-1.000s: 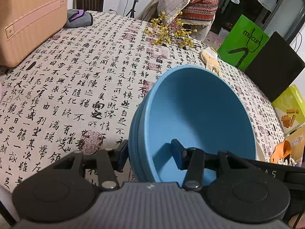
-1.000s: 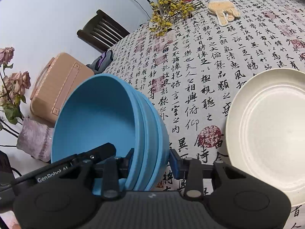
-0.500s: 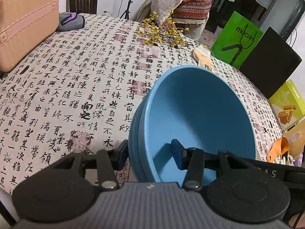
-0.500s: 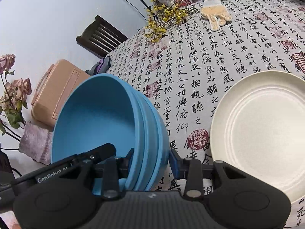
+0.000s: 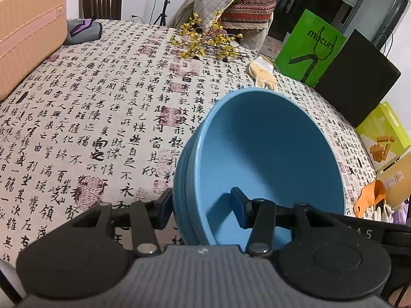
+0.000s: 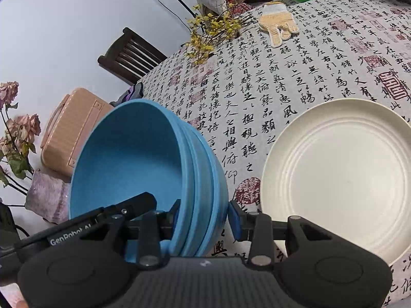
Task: Organize plates and bowls
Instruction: 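Bring the held blue bowls over the stacked cream plates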
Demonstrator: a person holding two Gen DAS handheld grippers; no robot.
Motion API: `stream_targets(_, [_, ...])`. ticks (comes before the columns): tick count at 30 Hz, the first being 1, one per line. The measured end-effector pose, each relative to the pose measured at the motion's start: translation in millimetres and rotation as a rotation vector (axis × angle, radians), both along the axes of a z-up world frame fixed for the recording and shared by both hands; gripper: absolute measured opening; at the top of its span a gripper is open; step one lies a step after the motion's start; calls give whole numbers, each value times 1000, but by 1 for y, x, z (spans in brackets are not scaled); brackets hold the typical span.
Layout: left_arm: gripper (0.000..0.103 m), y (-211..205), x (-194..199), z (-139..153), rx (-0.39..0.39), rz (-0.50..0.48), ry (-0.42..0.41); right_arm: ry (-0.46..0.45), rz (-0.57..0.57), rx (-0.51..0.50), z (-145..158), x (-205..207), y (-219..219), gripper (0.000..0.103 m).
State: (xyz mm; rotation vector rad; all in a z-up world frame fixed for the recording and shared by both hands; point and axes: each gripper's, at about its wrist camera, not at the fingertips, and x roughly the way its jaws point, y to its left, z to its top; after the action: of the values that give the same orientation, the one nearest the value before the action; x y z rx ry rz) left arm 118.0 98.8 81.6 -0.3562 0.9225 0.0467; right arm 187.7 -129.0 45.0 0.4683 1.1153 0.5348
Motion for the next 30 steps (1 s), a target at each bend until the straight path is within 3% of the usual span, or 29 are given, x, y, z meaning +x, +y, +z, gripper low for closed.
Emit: stream_targets(30, [48,-46,15,-2,14,-61,10,6,-65,18,-3,-1,-51,36])
